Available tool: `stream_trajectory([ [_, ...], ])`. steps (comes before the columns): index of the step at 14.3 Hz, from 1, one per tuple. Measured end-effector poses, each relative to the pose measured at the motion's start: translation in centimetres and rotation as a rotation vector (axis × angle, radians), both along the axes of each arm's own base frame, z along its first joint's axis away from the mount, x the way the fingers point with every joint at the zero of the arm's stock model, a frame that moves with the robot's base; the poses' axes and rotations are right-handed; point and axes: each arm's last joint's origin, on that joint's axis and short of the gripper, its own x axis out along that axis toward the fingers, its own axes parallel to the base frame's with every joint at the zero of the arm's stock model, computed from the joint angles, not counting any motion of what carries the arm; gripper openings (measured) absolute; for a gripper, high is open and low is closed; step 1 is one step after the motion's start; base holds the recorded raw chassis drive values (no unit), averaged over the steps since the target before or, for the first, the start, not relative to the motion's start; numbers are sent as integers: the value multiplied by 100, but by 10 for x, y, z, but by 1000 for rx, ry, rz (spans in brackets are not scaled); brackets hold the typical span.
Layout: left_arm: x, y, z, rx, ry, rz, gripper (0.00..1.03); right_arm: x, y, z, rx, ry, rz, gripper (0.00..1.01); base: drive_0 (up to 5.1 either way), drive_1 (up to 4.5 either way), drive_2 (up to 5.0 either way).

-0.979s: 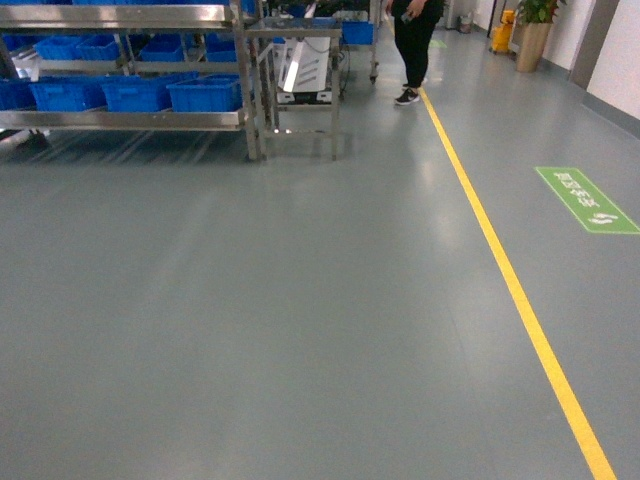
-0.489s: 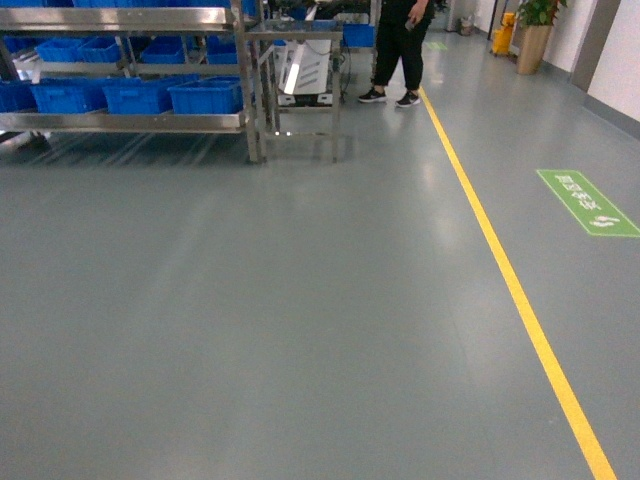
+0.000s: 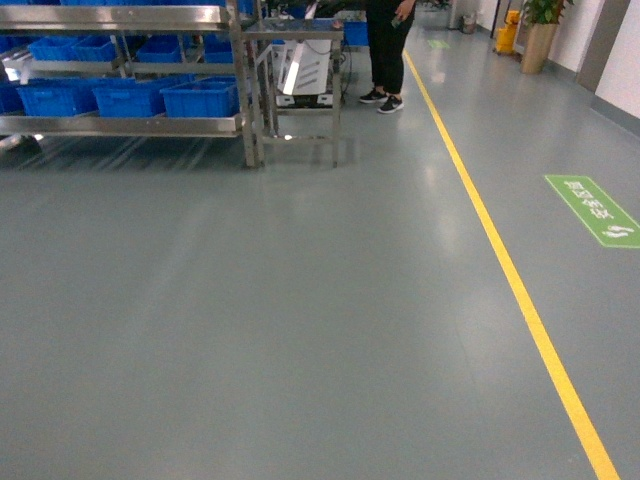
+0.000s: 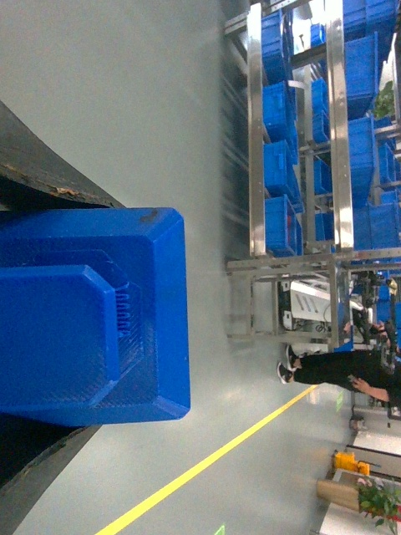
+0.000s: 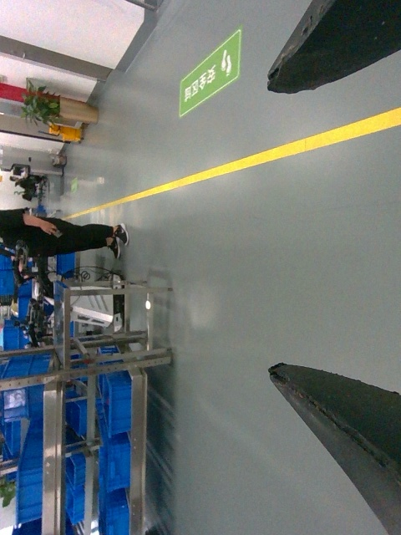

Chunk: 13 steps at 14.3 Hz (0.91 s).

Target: Pick blue part to blue bin on bottom shelf

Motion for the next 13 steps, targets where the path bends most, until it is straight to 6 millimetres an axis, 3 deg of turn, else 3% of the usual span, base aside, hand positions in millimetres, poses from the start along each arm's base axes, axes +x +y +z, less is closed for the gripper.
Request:
stream_trajectory([
  [13,0,0,0,0,-3,2,44,0,0,0,0,2,0,98,-7,419,-433],
])
